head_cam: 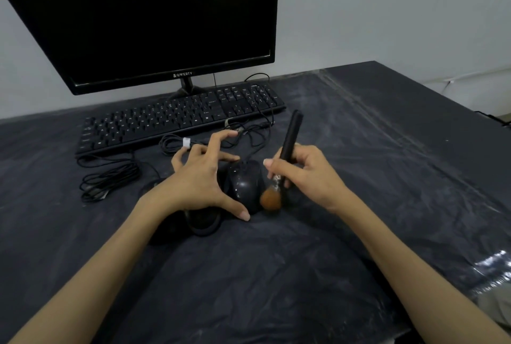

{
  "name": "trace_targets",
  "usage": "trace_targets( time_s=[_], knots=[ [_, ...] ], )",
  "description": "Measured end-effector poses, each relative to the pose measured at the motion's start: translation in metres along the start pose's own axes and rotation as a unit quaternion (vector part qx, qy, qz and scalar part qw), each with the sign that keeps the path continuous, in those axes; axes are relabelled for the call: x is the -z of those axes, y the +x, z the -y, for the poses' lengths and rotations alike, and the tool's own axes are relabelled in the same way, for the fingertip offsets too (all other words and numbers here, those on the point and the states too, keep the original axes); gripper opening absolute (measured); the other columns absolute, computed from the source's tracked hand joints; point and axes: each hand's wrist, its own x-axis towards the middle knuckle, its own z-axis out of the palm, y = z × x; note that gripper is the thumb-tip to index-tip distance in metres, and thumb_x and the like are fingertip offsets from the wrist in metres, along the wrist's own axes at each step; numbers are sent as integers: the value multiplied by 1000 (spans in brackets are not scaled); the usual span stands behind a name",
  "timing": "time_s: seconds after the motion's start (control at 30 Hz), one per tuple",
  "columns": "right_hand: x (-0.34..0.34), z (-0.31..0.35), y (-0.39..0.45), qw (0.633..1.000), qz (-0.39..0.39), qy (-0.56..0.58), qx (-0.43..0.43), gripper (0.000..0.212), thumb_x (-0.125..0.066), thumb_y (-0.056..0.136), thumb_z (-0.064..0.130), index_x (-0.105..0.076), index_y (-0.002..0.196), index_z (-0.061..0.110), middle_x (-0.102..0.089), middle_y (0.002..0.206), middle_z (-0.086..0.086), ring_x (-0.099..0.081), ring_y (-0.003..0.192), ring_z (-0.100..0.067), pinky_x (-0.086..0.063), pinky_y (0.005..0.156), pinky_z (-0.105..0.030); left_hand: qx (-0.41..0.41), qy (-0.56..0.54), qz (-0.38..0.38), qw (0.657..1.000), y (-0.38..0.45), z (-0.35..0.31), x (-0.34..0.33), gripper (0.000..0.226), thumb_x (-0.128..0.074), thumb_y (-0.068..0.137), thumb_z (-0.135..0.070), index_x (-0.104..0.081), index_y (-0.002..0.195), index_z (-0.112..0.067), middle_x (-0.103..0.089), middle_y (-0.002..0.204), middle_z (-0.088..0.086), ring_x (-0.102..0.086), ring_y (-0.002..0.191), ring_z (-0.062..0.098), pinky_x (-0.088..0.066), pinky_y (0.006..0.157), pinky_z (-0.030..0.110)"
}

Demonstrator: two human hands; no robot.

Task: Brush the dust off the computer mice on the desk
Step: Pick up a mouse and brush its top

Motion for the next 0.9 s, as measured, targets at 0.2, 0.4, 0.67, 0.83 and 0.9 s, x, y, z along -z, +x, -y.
trace_targets(
  time_s=[0.2, 0.4, 0.67, 0.83, 0.9],
  knots=[
    [8, -5, 7, 990, -137, -14, 10, 34, -60, 75, 66, -70, 78, 34, -72, 85, 8, -66, 94, -15, -40, 101, -59, -4, -3, -26, 1000, 0, -5, -4, 126, -81, 32, -68, -3, 131, -54, -54, 123, -24, -21, 133, 7, 5, 113, 45],
    [13, 6, 1, 999, -43, 7, 2, 28, -65, 88, 31, -68, 68, 13, -67, 69, 0, -59, 60, -3, -45, 68, -27, -3, 4, -49, 999, -1, -11, -10, 129, -79, 35, -70, 3, 134, -52, -56, 124, -18, -18, 135, 6, 9, 113, 46],
    [23, 5, 5, 986, -163, 31, 12, 16, -67, 84, 40, -69, 78, 25, -67, 67, 9, -62, 66, 1, -47, 77, -22, -28, 95, -57, 993, 10, -30, -19, 126, -72, 45, -75, 6, 140, -45, -53, 134, -7, -14, 135, 5, 24, 103, 38],
    [29, 8, 5, 980, -155, 120, 17, 18, -53, 95, 28, -67, 92, 17, -59, 73, 10, -56, 70, 3, -45, 76, -13, -19, -1, 6, 1000, 8, -17, 6, 93, -71, 60, -68, -21, 136, -49, -49, 132, -22, -18, 136, 7, 6, 114, 46],
    [27, 12, 4, 981, -130, 142, 14, 22, -49, 96, 28, -66, 86, 18, -58, 72, 10, -54, 68, 3, -45, 73, -10, -42, -60, -12, 997, 8, -12, 21, 61, -62, 74, -63, -43, 130, -46, -54, 128, -20, -30, 131, 6, -16, 116, 42]
  ],
)
